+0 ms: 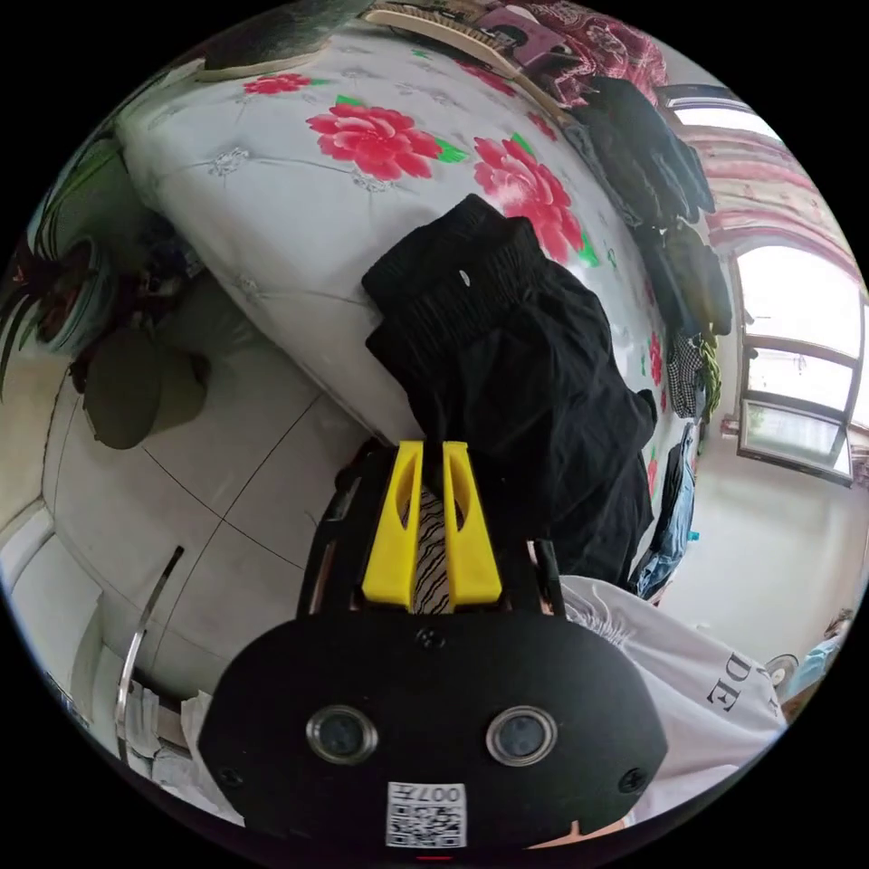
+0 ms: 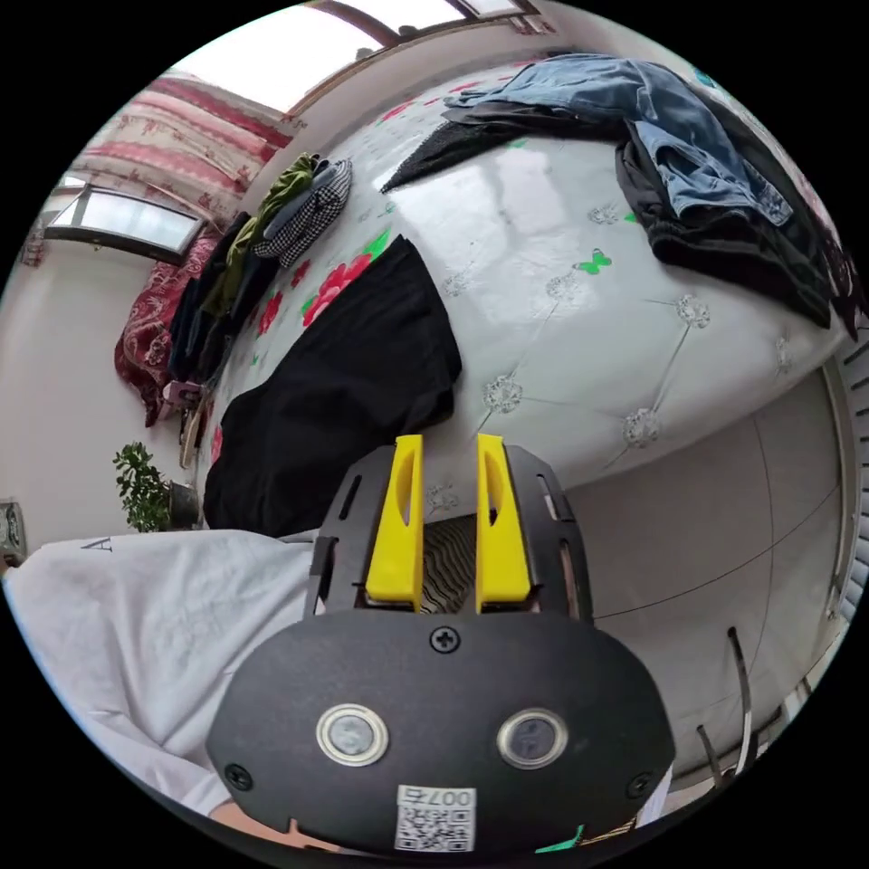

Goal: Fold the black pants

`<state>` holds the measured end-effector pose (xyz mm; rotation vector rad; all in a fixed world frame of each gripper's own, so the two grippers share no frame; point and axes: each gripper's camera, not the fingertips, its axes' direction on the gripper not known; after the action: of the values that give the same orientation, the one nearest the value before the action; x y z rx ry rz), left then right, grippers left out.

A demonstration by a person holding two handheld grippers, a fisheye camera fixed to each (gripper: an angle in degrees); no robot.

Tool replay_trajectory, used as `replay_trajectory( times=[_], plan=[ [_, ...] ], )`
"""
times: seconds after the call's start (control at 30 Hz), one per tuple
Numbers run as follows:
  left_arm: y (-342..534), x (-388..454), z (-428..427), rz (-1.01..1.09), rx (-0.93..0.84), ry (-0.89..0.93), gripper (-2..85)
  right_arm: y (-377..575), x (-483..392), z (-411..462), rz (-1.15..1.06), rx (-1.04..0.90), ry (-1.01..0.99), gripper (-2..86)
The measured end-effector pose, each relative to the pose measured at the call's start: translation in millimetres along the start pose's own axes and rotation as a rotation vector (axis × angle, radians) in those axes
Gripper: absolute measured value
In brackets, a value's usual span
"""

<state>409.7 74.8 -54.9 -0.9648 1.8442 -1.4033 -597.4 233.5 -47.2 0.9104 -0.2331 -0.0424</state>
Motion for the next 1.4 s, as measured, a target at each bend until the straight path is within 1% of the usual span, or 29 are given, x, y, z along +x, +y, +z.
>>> replay_trajectory(
  times=[0.07, 0.17, 0.23, 0.27, 0.33, 0.37, 0.43, 0.5, 0.53, 0.57, 0.63, 0.67, 0.7, 0.73, 0.8, 0.87, 0.93, 1.0, 1.1, 1.2, 1.27, 1.33, 1.37, 1.4],
  plan=[
    [7, -7, -1, -0.015, 0.032, 0.036, 8.3, 6, 8, -6, 0.023, 0.011, -0.084, 7.5],
    [21, -15, -10, 0.010, 0.055, 0.011, 10.2, 22, 24, -6, 0.085, 0.022, -0.175, 8.3],
    [34, -29, -10, -0.021, 0.073, 0.011, 11.3, 32, 37, 15, 0.162, -0.002, -0.297, 8.1],
    [37, -34, -8, -0.035, 0.079, 0.028, 11.6, 34, 39, 22, 0.178, -0.009, -0.326, 8.0],
    [44, -53, 5, -0.114, 0.093, 0.156, 12.6, 35, 37, 47, 0.216, -0.014, -0.418, 6.8],
    [45, -56, 9, -0.129, 0.100, 0.195, 12.8, 34, 35, 53, 0.225, -0.015, -0.432, 6.0],
    [41, -58, 26, -0.153, 0.109, 0.295, 11.9, 22, 31, 63, 0.281, 0.016, -0.396, 2.6],
    [35, -50, 38, -0.146, 0.082, 0.287, 11.2, 6, 16, 57, 0.283, 0.117, -0.380, 1.3],
    [34, -45, 39, -0.152, 0.077, 0.206, 10.8, -10, -14, 52, 0.179, 0.152, -0.328, 1.2],
    [33, -42, 39, -0.138, 0.064, 0.175, 10.7, -18, -34, 49, 0.097, 0.155, -0.276, 1.2],
    [32, -37, 38, -0.104, 0.054, 0.125, 10.5, -38, -131, 58, -0.287, 0.078, -0.049, 2.0],
    [33, -37, 38, -0.099, 0.055, 0.120, 10.5, -37, -153, 64, -0.372, 0.049, -0.015, 2.4],
    [35, -38, 38, -0.096, 0.063, 0.118, 10.4, -33, -189, 79, -0.507, -0.017, 0.011, 3.3],
    [37, -39, 38, -0.103, 0.073, 0.124, 10.4, -25, -214, 95, -0.589, -0.087, 0.014, 4.2],
    [41, -44, 39, -0.126, 0.091, 0.141, 10.2, -11, -230, 113, -0.628, -0.129, 0.043, 5.4],
    [45, -48, 40, -0.144, 0.101, 0.165, 10.0, 0, -226, 119, -0.574, -0.101, 0.065, 6.6],
    [49, -54, 42, -0.160, 0.101, 0.197, 9.9, 9, -210, 109, -0.473, -0.037, 0.031, 7.7],
    [50, -57, 43, -0.164, 0.106, 0.209, 9.9, 12, -202, 104, -0.441, -0.015, 0.030, 8.5],
    [50, -60, 43, -0.162, 0.104, 0.210, 9.9, 8, -206, 112, -0.448, -0.038, 0.042, 9.9],
    [49, -60, 42, -0.161, 0.098, 0.207, 9.9, 3, -235, 132, -0.514, -0.065, 0.012, 11.0],
    [49, -60, 41, -0.158, 0.099, 0.202, 9.8, 5, -260, 155, -0.592, -0.079, 0.061, 11.5],
    [49, -60, 41, -0.158, 0.101, 0.203, 9.8, 9, -288, 203, -0.697, -0.159, 0.202, 11.0],
    [49, -60, 41, -0.159, 0.102, 0.205, 9.7, 10, -293, 215, -0.717, -0.187, 0.231, 10.7],
    [49, -61, 40, -0.160, 0.103, 0.210, 9.6, 12, -299, 237, -0.746, -0.234, 0.315, 9.2]
  ],
)
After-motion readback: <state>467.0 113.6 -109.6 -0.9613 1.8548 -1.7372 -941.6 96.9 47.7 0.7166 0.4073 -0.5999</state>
